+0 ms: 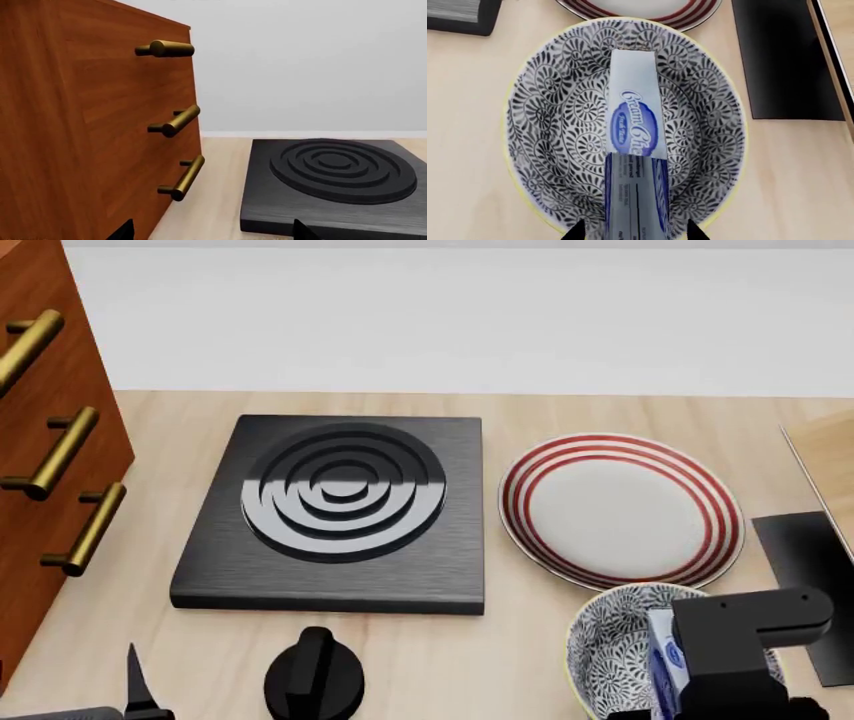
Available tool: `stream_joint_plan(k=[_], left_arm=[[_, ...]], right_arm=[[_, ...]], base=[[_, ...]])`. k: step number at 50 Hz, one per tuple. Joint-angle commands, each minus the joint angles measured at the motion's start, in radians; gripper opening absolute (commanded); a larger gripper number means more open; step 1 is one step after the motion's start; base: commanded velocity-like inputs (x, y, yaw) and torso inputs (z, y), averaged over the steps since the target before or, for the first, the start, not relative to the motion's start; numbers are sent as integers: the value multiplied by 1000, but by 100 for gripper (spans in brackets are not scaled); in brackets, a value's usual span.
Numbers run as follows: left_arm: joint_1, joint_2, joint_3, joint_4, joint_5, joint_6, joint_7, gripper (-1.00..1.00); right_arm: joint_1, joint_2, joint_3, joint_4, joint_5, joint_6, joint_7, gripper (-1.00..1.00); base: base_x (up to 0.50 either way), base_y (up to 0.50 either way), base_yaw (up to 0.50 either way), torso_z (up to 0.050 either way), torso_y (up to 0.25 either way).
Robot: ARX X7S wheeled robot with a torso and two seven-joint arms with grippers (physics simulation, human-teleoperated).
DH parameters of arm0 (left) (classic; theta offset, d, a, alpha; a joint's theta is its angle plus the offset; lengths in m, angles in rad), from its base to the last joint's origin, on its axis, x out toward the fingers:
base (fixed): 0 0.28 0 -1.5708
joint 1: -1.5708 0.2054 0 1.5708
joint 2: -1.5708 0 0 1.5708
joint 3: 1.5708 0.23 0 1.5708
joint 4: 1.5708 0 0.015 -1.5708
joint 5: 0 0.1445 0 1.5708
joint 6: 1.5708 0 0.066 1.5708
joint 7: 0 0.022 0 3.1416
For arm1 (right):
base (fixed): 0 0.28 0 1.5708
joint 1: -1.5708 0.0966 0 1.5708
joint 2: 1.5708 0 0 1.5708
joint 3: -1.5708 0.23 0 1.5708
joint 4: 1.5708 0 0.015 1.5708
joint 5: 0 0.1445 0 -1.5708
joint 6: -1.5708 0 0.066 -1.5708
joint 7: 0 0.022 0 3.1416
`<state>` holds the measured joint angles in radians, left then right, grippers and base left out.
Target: Pick up the cream cheese and put it in the bowl.
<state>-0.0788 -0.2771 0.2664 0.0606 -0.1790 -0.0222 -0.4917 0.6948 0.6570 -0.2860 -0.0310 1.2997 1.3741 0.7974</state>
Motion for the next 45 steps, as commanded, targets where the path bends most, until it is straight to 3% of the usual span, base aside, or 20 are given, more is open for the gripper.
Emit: stream_joint_plan(k=[1, 31, 45], left_arm=[[6, -6, 1, 5, -16, 16, 27, 100], [9, -14, 5, 10, -26, 17, 20, 100], [14, -20, 6, 24, -33, 16, 16, 100]], right_arm=[[12, -2, 9, -6, -12, 11, 13, 100], [32, 19, 67, -68, 143, 54, 157, 100], [55, 48, 112, -127, 335, 79, 318, 100]], base=[[0, 0, 0, 0, 0], [0, 0, 0, 0, 0], [0, 0, 0, 0, 0]])
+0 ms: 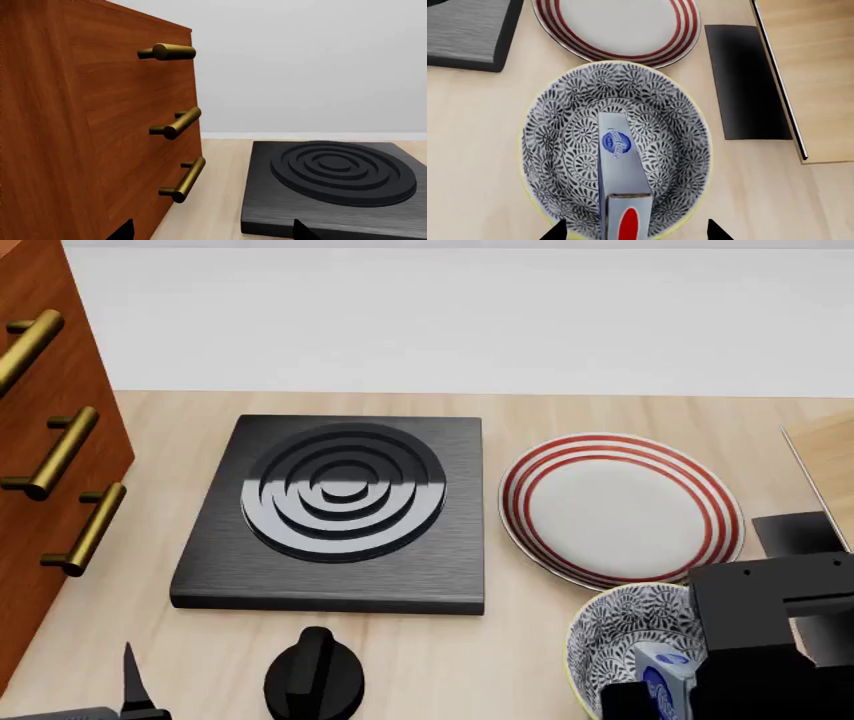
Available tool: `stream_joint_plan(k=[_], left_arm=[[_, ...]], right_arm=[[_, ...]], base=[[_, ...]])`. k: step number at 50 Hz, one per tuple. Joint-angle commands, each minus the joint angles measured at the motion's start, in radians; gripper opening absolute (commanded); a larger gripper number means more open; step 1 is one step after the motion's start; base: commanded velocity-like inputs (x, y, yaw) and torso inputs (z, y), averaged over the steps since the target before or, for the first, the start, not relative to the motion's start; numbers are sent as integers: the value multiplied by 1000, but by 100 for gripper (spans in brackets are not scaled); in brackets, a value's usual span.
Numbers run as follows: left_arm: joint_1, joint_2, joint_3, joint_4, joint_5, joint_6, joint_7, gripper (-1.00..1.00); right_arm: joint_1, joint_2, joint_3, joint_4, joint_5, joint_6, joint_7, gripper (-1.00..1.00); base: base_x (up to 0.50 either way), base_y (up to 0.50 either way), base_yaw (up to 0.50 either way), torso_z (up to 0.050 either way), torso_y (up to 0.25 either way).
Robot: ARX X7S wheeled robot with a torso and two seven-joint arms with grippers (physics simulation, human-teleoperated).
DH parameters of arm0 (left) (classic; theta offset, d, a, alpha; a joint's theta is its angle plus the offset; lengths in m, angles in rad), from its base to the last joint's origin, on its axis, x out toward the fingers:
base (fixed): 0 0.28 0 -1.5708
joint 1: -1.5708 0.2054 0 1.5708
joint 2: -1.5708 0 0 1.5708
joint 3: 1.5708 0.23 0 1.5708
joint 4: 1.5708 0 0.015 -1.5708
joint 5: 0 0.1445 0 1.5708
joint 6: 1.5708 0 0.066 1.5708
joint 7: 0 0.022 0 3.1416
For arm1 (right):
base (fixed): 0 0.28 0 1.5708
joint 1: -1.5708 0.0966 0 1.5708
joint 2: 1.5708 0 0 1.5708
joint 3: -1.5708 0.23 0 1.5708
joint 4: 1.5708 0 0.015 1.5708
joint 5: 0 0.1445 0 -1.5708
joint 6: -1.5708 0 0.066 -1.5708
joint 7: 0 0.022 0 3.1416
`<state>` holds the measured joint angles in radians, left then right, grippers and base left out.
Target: Pick up the cream cheese and put it in the bowl.
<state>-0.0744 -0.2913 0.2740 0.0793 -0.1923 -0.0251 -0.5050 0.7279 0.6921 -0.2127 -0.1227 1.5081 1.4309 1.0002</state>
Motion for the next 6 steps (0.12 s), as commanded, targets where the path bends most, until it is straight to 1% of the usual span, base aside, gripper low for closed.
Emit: stream_joint_plan(k=[1, 6], left_arm=[[10, -6, -2, 5, -21, 20, 29, 100], [12, -8, -1, 9, -20, 19, 27, 100]], right_arm=[[25, 17, 41, -44, 148, 23, 133, 100], [31, 30, 40, -58, 206, 16, 179, 100]], base=[[0, 0, 0, 0, 0], [0, 0, 0, 0, 0]])
